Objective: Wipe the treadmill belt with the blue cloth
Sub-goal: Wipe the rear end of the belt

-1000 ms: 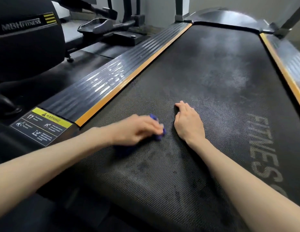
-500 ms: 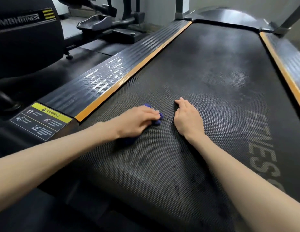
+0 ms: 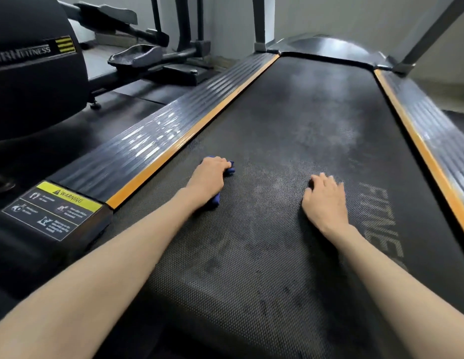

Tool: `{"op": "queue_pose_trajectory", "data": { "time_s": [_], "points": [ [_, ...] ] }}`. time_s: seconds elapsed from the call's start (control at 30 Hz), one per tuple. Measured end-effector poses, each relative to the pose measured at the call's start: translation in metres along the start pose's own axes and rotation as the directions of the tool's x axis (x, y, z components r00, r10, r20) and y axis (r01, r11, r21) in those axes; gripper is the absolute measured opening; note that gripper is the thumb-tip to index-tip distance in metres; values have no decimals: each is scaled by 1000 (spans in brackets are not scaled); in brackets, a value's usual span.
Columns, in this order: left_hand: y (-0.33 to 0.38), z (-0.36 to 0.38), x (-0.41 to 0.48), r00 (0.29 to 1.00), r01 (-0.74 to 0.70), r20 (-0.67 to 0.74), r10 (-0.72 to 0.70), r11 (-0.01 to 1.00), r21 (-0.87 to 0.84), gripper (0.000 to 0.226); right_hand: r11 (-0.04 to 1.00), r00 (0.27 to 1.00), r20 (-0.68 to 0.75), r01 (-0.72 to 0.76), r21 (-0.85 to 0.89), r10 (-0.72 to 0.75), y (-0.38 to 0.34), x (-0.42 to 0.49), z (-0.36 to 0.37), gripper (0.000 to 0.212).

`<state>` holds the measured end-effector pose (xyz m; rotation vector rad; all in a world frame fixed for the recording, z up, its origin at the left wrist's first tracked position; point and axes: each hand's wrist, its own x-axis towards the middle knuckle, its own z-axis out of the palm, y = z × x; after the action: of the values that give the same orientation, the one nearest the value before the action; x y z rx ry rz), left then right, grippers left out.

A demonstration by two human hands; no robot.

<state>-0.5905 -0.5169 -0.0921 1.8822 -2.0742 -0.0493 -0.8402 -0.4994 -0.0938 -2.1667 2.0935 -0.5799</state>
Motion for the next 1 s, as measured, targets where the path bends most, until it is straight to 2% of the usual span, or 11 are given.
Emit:
{"op": "queue_pose_trajectory", "data": {
  "time_s": [0.13, 0.23, 0.3, 0.37, 0.47, 0.57, 0.67, 0.73, 0.83, 0.9, 1.0],
  "points": [
    [28, -5, -28, 954, -290, 57, 296, 953, -85, 34, 999, 1000, -5, -30, -21, 30, 11, -6, 12, 48],
    [72, -4, -86, 665, -709, 65, 744, 656, -261, 38, 999, 1000, -29, -12, -52, 11, 10, -6, 12, 48],
    [81, -1, -99, 550, -788, 119, 827, 561, -253, 42, 996, 999, -46, 10, -84, -14, 12, -8, 14, 47],
    [68, -3, -70, 613, -748, 115, 782, 621, -235, 39, 996, 999, -37, 10, -85, -14, 13, -8, 13, 48],
    [28, -2, 1, 897, -420, 106, 428, 903, -94, 35, 999, 1000, -14, -3, -41, 2, 12, -9, 11, 48],
    [15, 6, 39, 991, -113, 85, 108, 992, 52, 35, 999, 1000, -25, -5, -36, 4, 11, -8, 12, 48],
    [36, 4, 35, 996, -71, 62, 64, 991, 110, 34, 1000, 1000, -22, -10, -29, 10, 10, -9, 13, 48],
    [47, 8, 16, 967, -249, 68, 245, 967, 54, 32, 1000, 1000, -20, -4, -12, 4, 9, -10, 12, 48],
    [60, 8, -30, 759, -644, 62, 648, 761, -78, 37, 1000, 999, -47, 8, -4, -8, 7, -11, 13, 47],
    [67, 3, -52, 634, -751, 100, 767, 641, -159, 37, 1000, 996, -87, 20, 5, -19, 7, -10, 11, 43],
    [70, 0, -54, 672, -707, 80, 736, 670, -227, 40, 1000, 996, -87, 25, 5, -24, 8, -11, 11, 41]
  ]
}}
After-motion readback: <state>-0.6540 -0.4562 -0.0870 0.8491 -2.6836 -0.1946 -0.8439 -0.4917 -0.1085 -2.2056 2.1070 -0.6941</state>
